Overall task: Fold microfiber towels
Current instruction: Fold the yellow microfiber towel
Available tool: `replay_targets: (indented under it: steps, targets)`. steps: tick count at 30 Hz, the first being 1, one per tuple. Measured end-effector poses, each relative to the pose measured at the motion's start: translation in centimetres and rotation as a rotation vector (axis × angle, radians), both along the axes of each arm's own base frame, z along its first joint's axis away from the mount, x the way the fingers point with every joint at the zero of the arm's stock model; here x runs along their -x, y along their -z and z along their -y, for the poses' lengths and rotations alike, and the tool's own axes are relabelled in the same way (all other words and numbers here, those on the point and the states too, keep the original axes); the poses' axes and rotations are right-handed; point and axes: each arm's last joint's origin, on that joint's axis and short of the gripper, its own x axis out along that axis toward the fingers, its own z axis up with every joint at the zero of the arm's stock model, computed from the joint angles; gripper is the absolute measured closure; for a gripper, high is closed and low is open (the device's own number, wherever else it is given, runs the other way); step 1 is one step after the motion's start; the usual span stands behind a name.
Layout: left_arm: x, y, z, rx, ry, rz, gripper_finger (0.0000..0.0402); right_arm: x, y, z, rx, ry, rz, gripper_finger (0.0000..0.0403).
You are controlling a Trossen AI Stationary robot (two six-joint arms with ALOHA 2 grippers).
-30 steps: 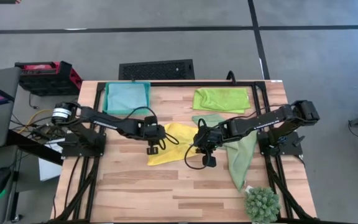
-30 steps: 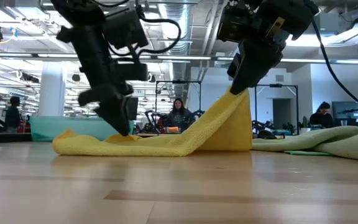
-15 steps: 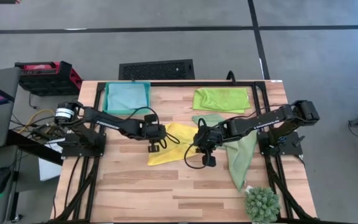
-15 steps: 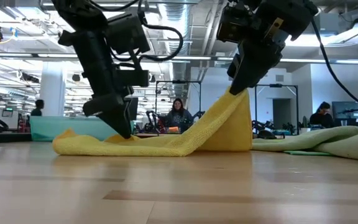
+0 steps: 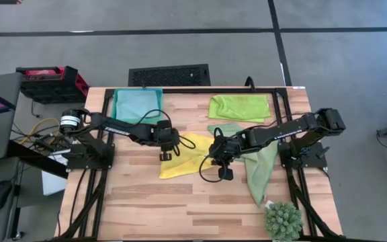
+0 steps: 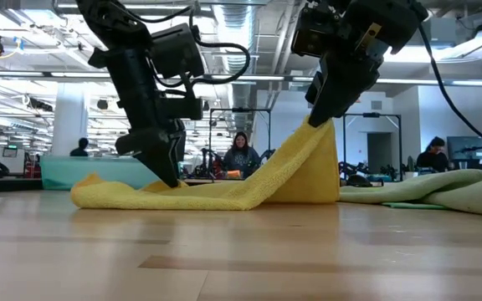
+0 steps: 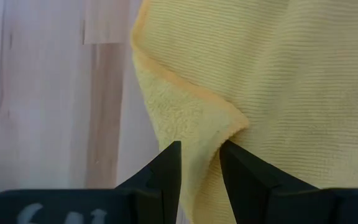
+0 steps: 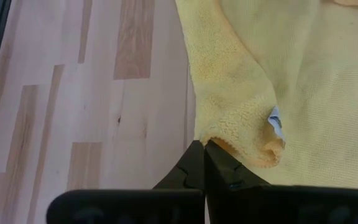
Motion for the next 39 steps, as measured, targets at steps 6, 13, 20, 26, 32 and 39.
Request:
replay_targets:
  steps: [6, 13, 20, 26, 32, 39]
  targets:
    - [0.0, 0.0, -0.4, -0.001, 0.005, -0.005, 0.0343, 0.0, 0.0, 0.0, 0.0, 0.0, 0.0, 0.0391]
    - [0.2, 0.0, -1.1, 0.031, -0.086, 0.019, 0.0395, 0.0, 0.0, 0.0, 0.0, 0.0, 0.0, 0.0391]
    - [1.0, -0.2, -3.2, 0.203, -0.438, 0.091, 0.04, 0.1, 0.1, 0.0, 0.001, 0.0, -0.011, 0.0391]
    - [1.7, 0.0, -4.2, 0.246, -0.64, 0.091, 0.0401, 0.1, 0.1, 0.0, 0.002, 0.001, -0.016, 0.0391]
    - [1.9, -0.4, -5.2, 0.232, -0.791, 0.165, 0.0401, 0.1, 0.1, 0.0, 0.002, 0.0, -0.016, 0.0391]
    - [2.1, -0.4, -5.6, 0.277, -0.821, 0.165, 0.0398, 0.1, 0.1, 0.1, -0.002, 0.008, -0.02, 0.0391]
